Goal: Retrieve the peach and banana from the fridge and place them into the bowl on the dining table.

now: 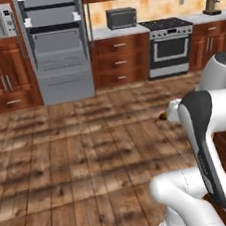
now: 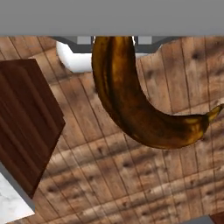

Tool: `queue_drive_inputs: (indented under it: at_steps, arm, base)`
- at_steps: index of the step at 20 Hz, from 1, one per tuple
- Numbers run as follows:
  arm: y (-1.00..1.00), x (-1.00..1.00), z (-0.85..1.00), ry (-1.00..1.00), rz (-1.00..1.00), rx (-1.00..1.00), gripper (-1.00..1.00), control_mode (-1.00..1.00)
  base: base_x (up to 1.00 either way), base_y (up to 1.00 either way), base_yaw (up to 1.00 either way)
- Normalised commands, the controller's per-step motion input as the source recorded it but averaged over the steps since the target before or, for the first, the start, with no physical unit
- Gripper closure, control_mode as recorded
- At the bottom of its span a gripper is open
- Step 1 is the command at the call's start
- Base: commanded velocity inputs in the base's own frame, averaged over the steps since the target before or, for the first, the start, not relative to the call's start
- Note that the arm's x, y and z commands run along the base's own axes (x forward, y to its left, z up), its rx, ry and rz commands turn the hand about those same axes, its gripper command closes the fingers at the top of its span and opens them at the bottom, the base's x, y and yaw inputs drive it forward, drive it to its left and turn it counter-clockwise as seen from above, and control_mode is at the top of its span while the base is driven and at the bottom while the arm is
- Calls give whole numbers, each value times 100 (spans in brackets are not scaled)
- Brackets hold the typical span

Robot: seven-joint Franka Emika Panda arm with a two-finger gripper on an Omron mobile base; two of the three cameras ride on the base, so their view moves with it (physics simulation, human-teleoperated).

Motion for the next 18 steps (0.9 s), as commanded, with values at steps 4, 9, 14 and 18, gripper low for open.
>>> queue_drive_inputs:
  at_steps: [4,9,14,18]
  arm:
    - [0,0,0,0,0,0,100,100]
    - [0,0,0,0,0,0,100,100]
    - [0,0,0,0,0,0,100,100]
    - [0,0,0,0,0,0,100,100]
  base:
    - [-100,-65,-7]
    - [-100,-18,-5]
    - [-100,-3,-3]
    - [-100,-17,-4]
